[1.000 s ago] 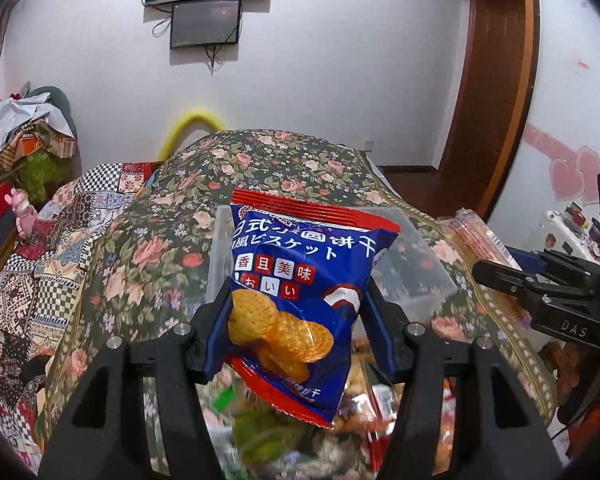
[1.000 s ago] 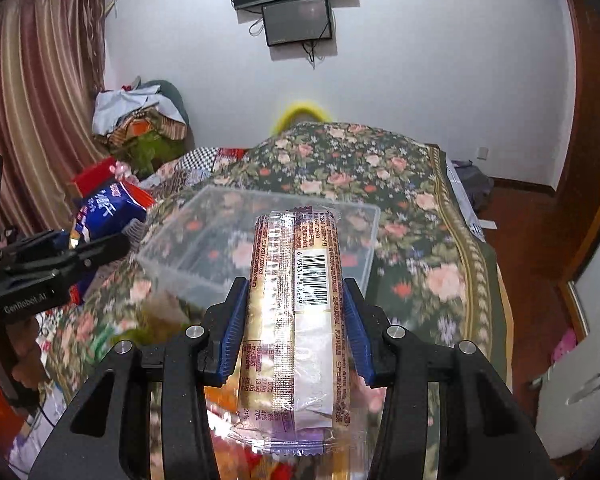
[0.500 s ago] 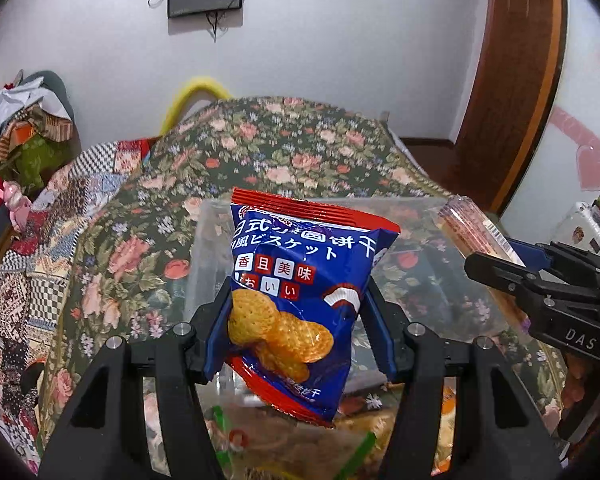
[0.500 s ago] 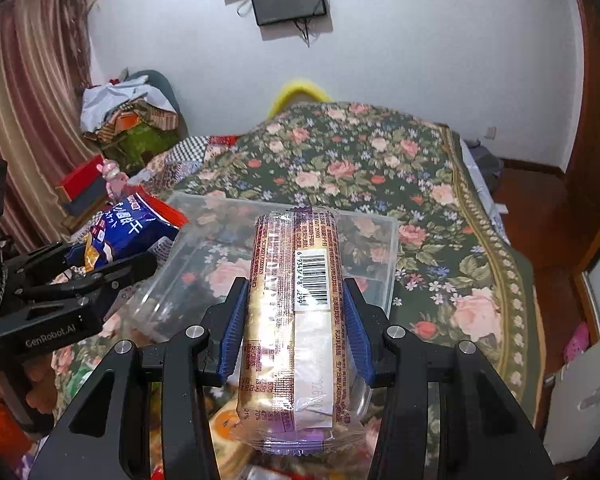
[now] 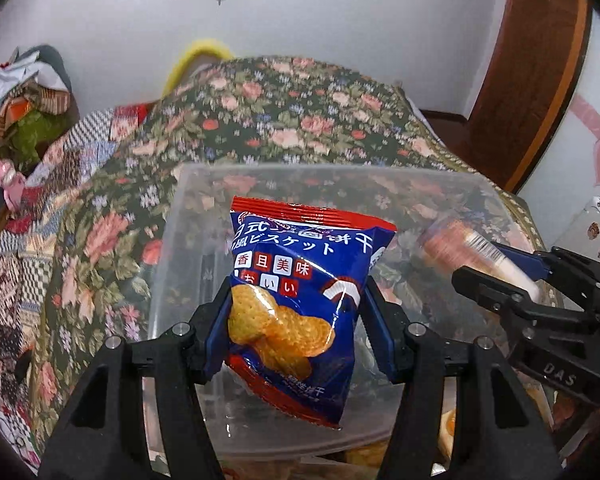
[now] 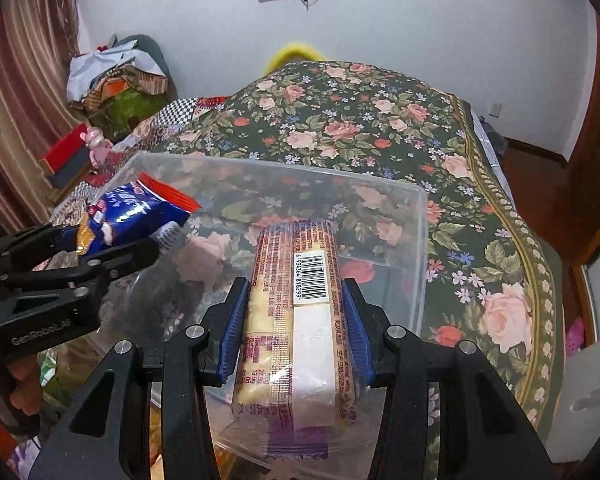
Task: Organize snacks
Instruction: 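Carry the blue bag and biscuit roll into the clear box and release both, then grasp the brown wafer pack with the left tool while the right tool grasps the yellow chip bag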
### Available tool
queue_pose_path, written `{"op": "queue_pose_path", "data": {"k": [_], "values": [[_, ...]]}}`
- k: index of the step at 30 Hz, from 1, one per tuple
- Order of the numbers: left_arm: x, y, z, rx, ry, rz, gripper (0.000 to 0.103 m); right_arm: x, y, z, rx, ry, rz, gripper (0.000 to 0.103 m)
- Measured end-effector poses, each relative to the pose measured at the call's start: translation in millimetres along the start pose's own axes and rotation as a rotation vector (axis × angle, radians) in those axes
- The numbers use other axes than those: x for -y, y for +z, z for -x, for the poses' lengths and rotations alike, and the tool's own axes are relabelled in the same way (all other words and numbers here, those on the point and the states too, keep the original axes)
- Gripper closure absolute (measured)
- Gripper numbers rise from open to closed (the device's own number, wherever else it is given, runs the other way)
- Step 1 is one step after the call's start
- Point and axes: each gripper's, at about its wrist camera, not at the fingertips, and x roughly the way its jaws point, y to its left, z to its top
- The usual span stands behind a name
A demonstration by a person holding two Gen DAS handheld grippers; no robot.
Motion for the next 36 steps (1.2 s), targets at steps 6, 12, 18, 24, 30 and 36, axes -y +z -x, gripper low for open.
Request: {"op": "queue_pose_path", "data": {"k": [6,12,18,24,30,36], "values": [[2,-5,19,0.017,-0.023,-0.009,0.04,1,0,12,0.009,-0.013,0.003,0.055],[13,-12,72,0.097,-0.02,-0.047,0.039,-2,-5,50,0.06,-0.038,0.016,0.047],[27,-36,125,0.157,-0.045,-0.049,0.034,-7,-24,103,0.131,-0.063,0.015,0.039],[48,-82,160,0.164,-0.083,-0.052,0.031,-12,-56,142,0.16,-0.074,0.001,0.036],[72,-126,175,0.132,-0.103,-0.076,0.03,-18,-100,162,0.147,-0.08,-0.03,0.036],[89,-163,173,0.069,-0.142,-0.075,0.03,-16,-138,165,0.112,-0.065,-0.089,0.036]]}}
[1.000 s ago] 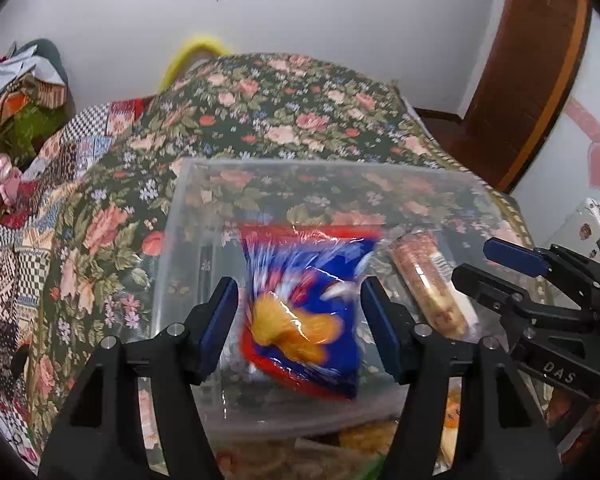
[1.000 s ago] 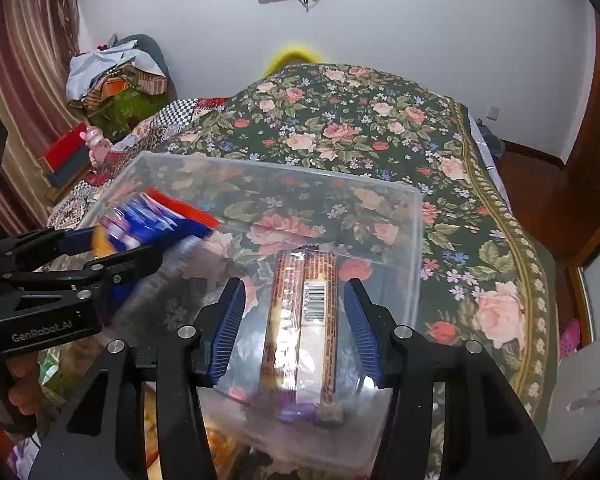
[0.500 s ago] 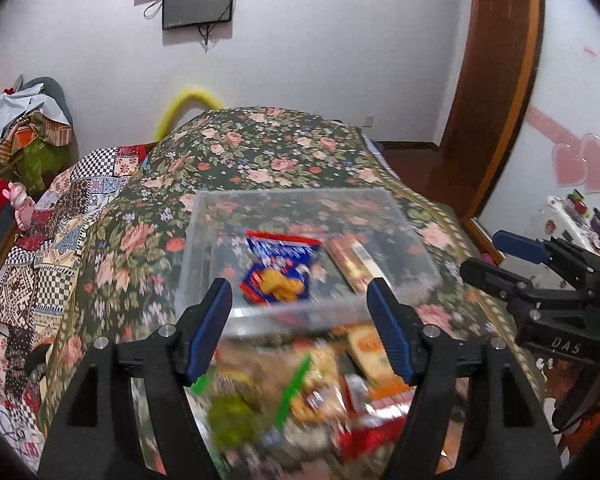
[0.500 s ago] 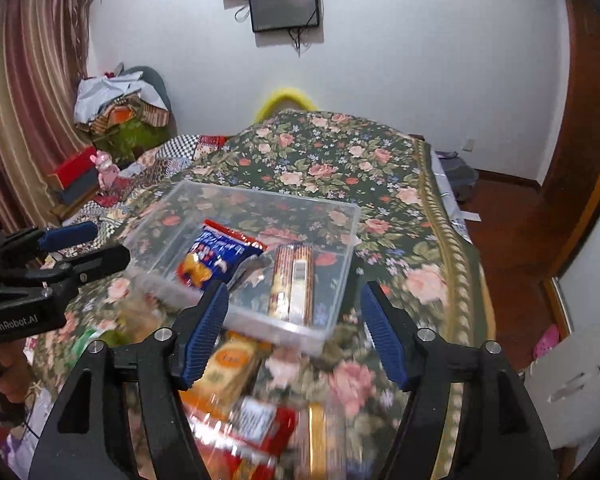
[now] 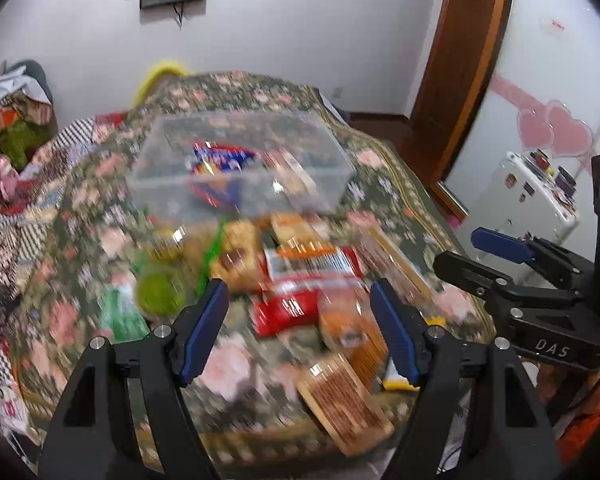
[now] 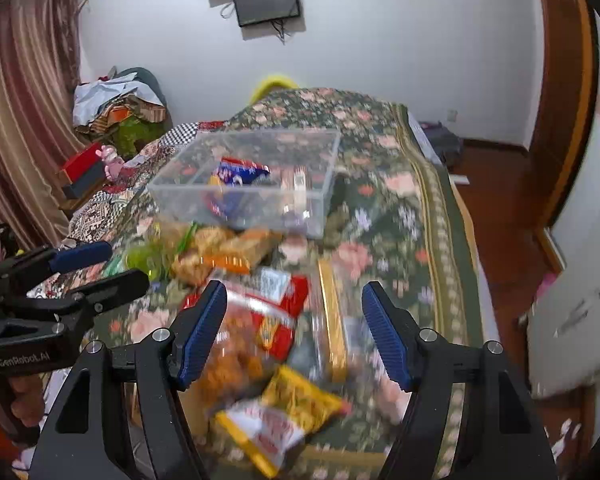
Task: Organize snacks
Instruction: 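Grasp the brown wafer pack with the left tool while the right tool grasps the yellow chip bag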
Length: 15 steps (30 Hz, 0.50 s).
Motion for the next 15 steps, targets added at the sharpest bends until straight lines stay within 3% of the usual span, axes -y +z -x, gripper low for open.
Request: {"op": "queue_pose_path", "data": {"k": [15], "values": [[14,-62,-21,-0.118,-0.015,0.027,0.03,4,-67,-13,-0.119,-0.042,-0.084,0.036]]}}
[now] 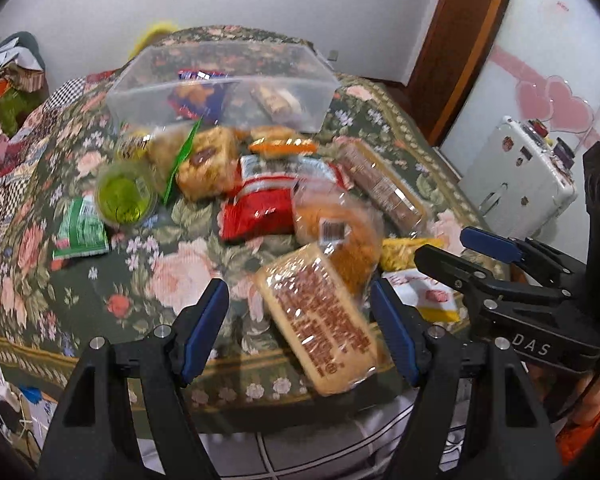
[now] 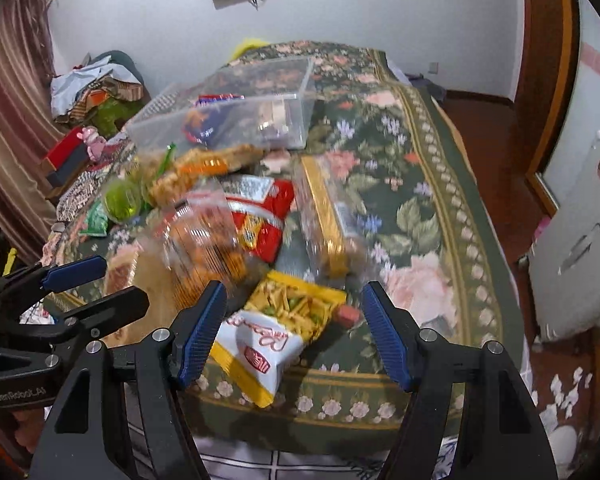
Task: Organize snacks
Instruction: 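Grasp the brown wafer pack with the left tool while the right tool grasps the yellow chip bag, then lower the wafer pack and chip bag into the clear box and open both tools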
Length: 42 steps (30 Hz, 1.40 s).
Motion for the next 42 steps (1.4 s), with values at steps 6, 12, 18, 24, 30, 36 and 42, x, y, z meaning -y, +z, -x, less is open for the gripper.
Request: {"op": "queue_pose_path", "data": {"k": [6,12,18,24,30,36,42], "values": [[-4,-8,-12,-0.028,-0.028,0.033,0.03,3,-8,-17,-0.048,0.019,-0.034,0.036],[-4,-9,-19,-0.043,-0.048,0.024,0.056,6,-14,-28,-0.078,0.073,-0.073,0.033],[-12,-8,-19,-0.036,-0.048,0.044,0.061,5,-16,-26,-0.074,0.127,-0.082,0.064],[-16,-3,-3,0.016,-0.002,0.019,0.067,3,-11,-18,-0.034,0.119,-0.057,0.072],[-28,9,14,0.075,0.029,0.021,0.067,6,2,0,0.025,0.122,-0.054,0.08],[-43,31,31,0.14,0.055,0.031,0.067,6,31,20,0.114,0.117,-0.032,0.08],[-57,62,45,0.212,0.082,0.023,0.067,1,67,28,0.189,0.124,-0.004,0.08]]}}
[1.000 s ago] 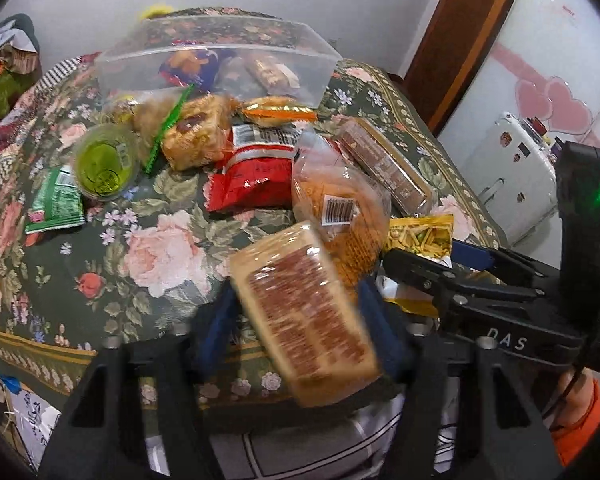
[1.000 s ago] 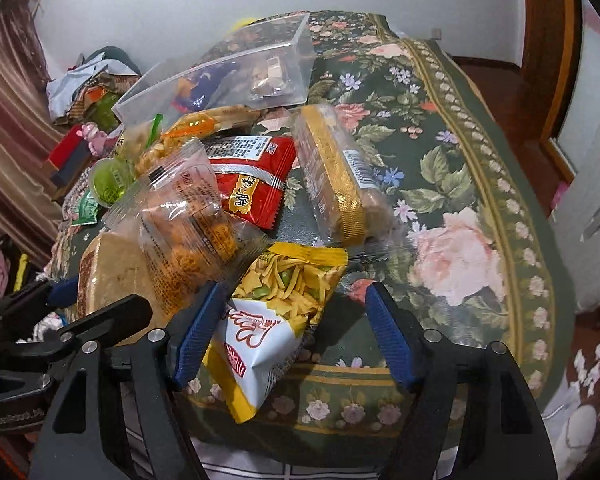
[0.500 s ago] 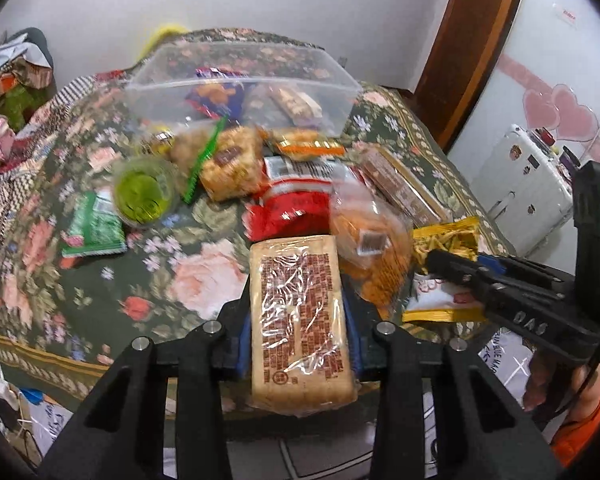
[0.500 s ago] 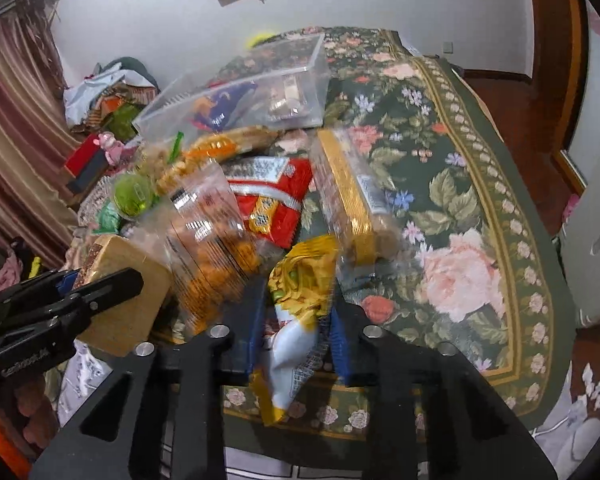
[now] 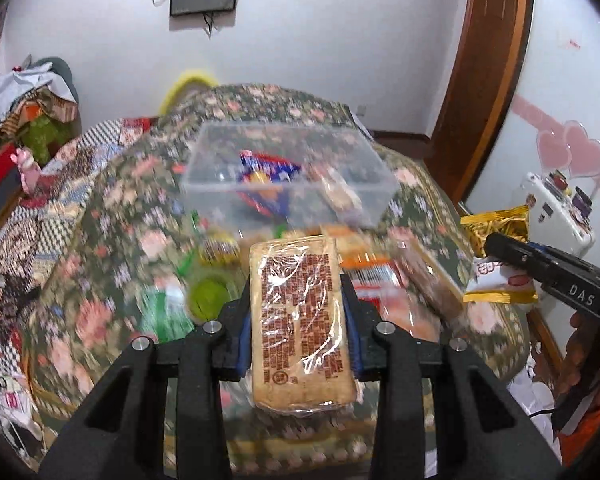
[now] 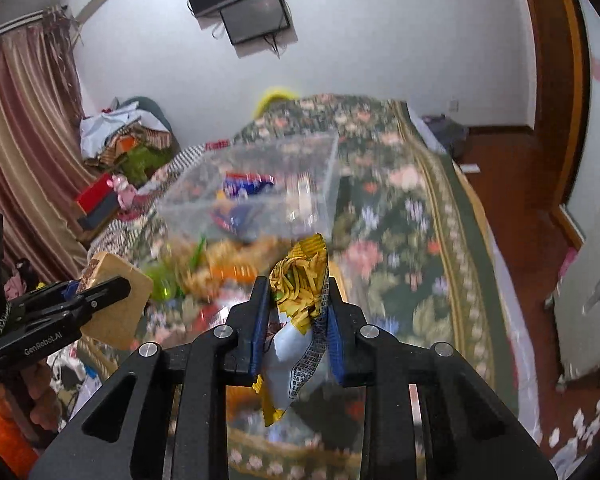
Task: Organize snacks
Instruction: 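Lower the wafer pack and chip bag into the clear box and open both tools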
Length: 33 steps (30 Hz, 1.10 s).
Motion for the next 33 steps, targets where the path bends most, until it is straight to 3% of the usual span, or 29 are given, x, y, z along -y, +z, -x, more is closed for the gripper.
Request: {"op": "queue_pose_path", "data": {"k": [12,17,33], "values": [[-32,69,-24,0.084,0.058,-0.005,0.067,-14,61,-35,0.075,0.039,0.036,0.08],[-48,91,-50,0.077,0.083,-0.01,0.067,-19,81,-58,0.081,0.05,0.057,0.079],[-67,118,-135,-0.005,0.09,-0.03,0.067,-37,104,-168,-0.091,0.08,0.126,0.079]]}}
